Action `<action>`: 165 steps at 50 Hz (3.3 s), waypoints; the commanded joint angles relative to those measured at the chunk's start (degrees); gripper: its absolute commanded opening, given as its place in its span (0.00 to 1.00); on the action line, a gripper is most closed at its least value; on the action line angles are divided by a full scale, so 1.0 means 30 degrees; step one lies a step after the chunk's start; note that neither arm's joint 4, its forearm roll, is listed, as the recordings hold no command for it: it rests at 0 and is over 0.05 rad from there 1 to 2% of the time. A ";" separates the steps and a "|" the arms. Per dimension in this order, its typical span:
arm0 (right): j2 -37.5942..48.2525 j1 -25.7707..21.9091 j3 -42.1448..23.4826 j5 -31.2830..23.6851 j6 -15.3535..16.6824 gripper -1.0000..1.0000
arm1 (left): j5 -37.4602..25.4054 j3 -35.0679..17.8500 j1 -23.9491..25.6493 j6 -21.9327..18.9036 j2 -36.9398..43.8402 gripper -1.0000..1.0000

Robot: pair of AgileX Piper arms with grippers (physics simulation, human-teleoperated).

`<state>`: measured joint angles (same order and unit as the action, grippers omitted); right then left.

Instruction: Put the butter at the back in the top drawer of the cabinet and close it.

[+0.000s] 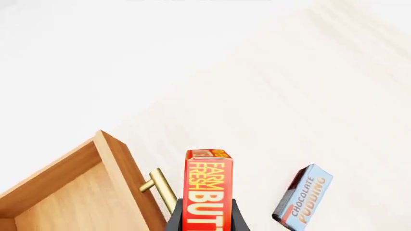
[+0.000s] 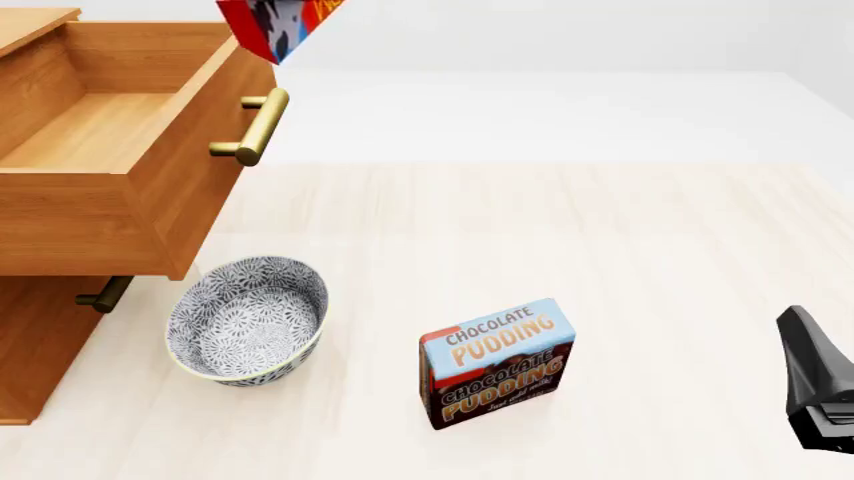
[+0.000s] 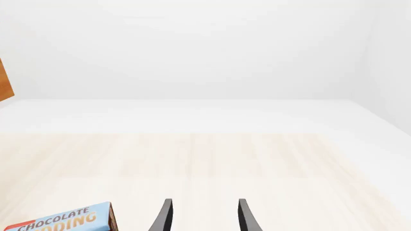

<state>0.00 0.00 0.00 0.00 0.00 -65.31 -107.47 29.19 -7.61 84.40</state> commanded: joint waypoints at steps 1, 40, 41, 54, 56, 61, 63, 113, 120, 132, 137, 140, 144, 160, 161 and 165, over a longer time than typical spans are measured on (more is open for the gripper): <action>0.0000 0.0000 0.0000 0.0000 0.0000 1.00 | -0.0374 -0.0418 -0.0871 -0.0524 -0.0785 0.00; 0.0000 0.0000 0.0000 0.0000 0.0000 1.00 | -0.1446 0.0458 -0.4204 -0.1200 -0.2678 0.00; 0.0000 0.0000 0.0000 0.0000 0.0000 1.00 | -0.1441 0.0550 -0.4255 -0.1216 -0.2709 0.00; 0.0000 0.0000 0.0000 0.0000 0.0000 1.00 | -0.1340 0.1410 -0.5557 -0.1702 -0.3266 0.00; 0.0000 0.0000 0.0000 0.0000 0.0000 1.00 | -0.1301 0.1589 -0.5783 -0.1785 -0.3357 0.00; 0.0000 0.0000 0.0000 0.0000 0.0000 1.00 | -0.1231 0.1750 -0.6012 -0.1633 -0.3373 0.00; 0.0000 0.0000 0.0000 0.0000 0.0000 1.00 | -0.1140 0.1927 -0.6147 -0.1628 -0.3430 0.00; 0.0000 0.0000 0.0000 0.0000 0.0000 1.00 | 0.0511 0.5244 -0.8452 -0.1705 -0.3743 0.00; 0.0000 0.0000 0.0000 0.0000 0.0000 1.00 | 0.1156 0.6378 -0.9056 -0.1991 -0.3678 0.00; 0.0000 0.0000 0.0000 0.0000 0.0000 1.00 | 0.1317 0.6635 -0.9140 -0.2094 -0.3550 0.00; 0.0000 0.0000 0.0000 0.0000 0.0000 1.00 | 0.1397 0.6720 -0.9190 -0.2127 -0.3468 0.00; 0.0000 0.0000 0.0000 0.0000 0.0000 1.00 | 0.1391 0.6679 -0.9191 -0.2103 -0.3428 0.00; 0.0000 0.0000 0.0000 0.0000 0.0000 1.00 | 0.1472 0.6784 -0.9238 -0.2158 -0.3387 0.00; 0.0000 0.0000 0.0000 0.0000 0.0000 1.00 | 0.1712 0.7131 -0.9466 -0.2363 -0.3240 0.00; 0.0000 0.0000 0.0000 0.0000 0.0000 1.00 | 0.1740 0.7171 -0.9488 -0.2373 -0.3230 0.00; 0.0000 0.0000 0.0000 0.0000 0.0000 1.00 | 0.1791 0.7223 -0.9539 -0.2349 -0.3171 0.00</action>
<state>0.00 0.00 0.00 0.00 0.00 -60.67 -85.80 0.98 -13.67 75.09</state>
